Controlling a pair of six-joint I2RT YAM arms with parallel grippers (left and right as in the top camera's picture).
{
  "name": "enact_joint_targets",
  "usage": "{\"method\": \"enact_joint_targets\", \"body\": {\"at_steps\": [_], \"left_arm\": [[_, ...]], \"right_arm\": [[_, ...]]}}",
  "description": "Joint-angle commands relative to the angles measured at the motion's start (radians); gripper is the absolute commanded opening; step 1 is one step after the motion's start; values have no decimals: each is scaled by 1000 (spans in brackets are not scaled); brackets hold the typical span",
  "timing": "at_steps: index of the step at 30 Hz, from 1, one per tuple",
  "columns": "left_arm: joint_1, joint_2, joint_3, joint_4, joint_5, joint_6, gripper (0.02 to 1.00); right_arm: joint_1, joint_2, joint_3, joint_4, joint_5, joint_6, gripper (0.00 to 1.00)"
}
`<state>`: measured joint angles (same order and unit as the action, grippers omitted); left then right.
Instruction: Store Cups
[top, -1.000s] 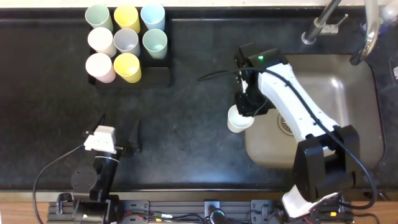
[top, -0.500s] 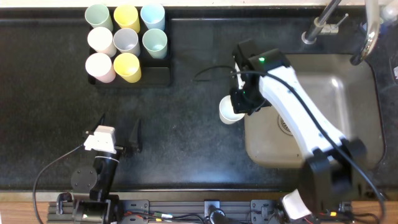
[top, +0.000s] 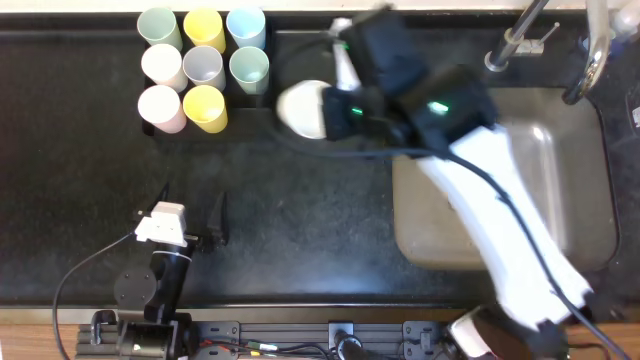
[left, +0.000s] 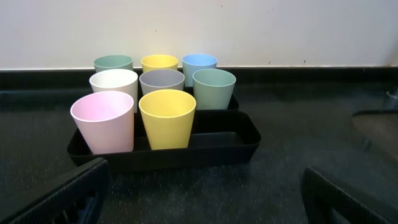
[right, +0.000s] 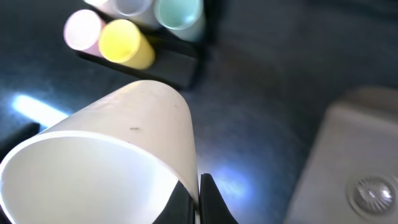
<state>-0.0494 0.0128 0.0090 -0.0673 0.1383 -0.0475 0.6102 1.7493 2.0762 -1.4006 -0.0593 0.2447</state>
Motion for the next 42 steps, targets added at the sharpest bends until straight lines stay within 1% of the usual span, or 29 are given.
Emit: {"method": "enact_joint_targets", "body": {"at_steps": [1,7,11,14,18,21,42], "left_arm": [[8,-10,-1,-5,-2,21,1000],[8,-10,-1,-5,-2,21,998],[8,-10,-1,-5,-2,21,1000],[8,-10,-1,-5,-2,21,1000],[8,-10,-1,-5,-2,21,1000],[8,-10,-1,-5,-2,21,1000],[8,-10,-1,-5,-2,21,1000]], "right_arm": [[44,195,154,-8,33,33,42],[64,407,306,-9,30,38,40],[66,473,319,15,23,37,40],[66,500,319,38,18,37,42],[66,520,318,53,-20,37,40],[66,531,318,62,-26,40,40],[66,619,315,147,-29,71,42]]}}
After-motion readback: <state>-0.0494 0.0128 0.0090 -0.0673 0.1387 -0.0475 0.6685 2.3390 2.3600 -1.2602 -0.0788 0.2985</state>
